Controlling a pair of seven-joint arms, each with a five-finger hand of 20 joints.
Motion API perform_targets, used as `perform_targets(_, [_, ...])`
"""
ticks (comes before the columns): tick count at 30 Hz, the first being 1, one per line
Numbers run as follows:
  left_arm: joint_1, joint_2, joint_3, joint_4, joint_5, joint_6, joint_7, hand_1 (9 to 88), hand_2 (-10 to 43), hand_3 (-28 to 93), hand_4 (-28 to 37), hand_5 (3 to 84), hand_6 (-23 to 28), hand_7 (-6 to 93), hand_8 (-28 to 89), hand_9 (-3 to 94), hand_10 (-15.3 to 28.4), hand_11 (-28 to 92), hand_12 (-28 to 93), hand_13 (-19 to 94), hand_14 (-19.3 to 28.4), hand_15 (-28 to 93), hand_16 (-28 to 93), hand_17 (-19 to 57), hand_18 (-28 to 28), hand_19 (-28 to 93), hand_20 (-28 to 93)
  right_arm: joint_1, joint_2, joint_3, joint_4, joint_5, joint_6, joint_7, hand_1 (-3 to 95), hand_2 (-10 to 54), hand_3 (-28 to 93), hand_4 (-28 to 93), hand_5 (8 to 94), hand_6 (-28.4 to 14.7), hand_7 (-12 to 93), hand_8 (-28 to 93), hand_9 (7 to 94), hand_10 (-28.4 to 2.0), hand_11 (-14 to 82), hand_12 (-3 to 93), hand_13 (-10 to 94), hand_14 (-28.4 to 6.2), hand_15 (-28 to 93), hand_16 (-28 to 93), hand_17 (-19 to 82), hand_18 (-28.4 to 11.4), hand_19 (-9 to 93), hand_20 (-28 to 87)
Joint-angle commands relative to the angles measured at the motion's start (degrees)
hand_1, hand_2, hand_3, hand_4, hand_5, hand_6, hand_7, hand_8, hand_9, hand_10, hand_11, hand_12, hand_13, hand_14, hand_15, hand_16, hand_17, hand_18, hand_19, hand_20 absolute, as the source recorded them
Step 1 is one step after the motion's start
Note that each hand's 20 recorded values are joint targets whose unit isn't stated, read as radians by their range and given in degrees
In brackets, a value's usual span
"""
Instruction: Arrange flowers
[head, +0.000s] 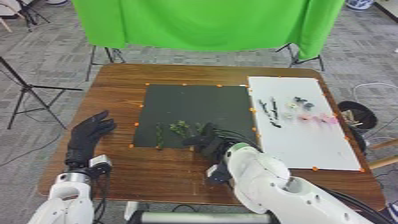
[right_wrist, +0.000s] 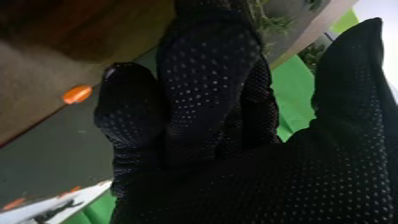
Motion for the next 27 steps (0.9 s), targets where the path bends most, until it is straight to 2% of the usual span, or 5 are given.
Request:
perform_targets(1, [0.2,0.04,0.45,0.16,0.15,-0.73,-0.67,22.6,-2.5,73,-28.3,50.8,4.2,12.0,-8,51.8,14.7,20,9,45,17.0,23,-5,10.3,11.2,7,16,0.1,0.4,2.6,-0.4,-1.9,0.3,-0.6,23.6,5.7,62,-10,82.8,-7.6,20,-8,93.7,-16.2,28.3,15.9,94,-5.1,53,13,78,-4.6,93,-2])
perform_targets(11, [-0.5,0.14,0.91,0.55,0.11,-0.81,-0.35,22.6,-2.7,73,-28.3,50.8,4.2,12.0,-8,51.7,14.7,20,9,45,17.1,23,-5,10.3,11.3,7,16,7.6,5.4,6.7,2.8,-13.8,5.8,-1.5,24.7,1.6,64,-10,76.7,-5.2,22,-9,89.7,-16.4,23.1,18.4,94,-5.4,47,20,73,-6.1,92,7])
perform_targets(17, [0.0,-0.04,0.56,0.17,0.07,-0.32,-0.23,22.6,-2.5,73,-28.3,50.7,4.3,11.9,-8,51.8,14.8,20,9,45,17.0,23,-5,10.3,11.3,7,16,10.5,8.1,7.7,6.6,-13.9,-3.1,1.9,27.1,-7.6,65,-9,56.0,-4.5,11,-7,61.4,-19.3,9.4,15.6,94,-5.9,42,27,69,-7.3,91,20])
perform_targets(21, [0.3,-0.09,0.36,0.01,-0.16,-0.11,-0.29,22.7,-2.4,73,-28.3,50.7,4.2,12.0,-8,51.8,14.7,20,9,45,17.0,23,-5,10.3,11.3,7,16,11.7,8.6,8.6,9.2,-12.3,-10.7,4.5,26.8,-9.4,63,-9,46.5,-4.5,8,-6,51.0,-21.1,5.9,14.4,92,-5.9,45,27,69,-7.1,91,22])
perform_targets(27, [0.1,-0.26,0.53,0.11,0.04,-0.41,-0.50,22.7,-2.4,73,-28.3,50.7,4.1,12.1,-8,51.7,14.7,20,9,45,17.0,23,-5,10.3,11.3,7,16,11.7,9.3,9.5,13.0,-11.9,-15.3,5.8,23.6,-9.5,60,-12,35.5,-6.1,4,-4,37.6,-24.8,2.5,10.6,90,-6.7,47,24,67,-7.2,91,22])
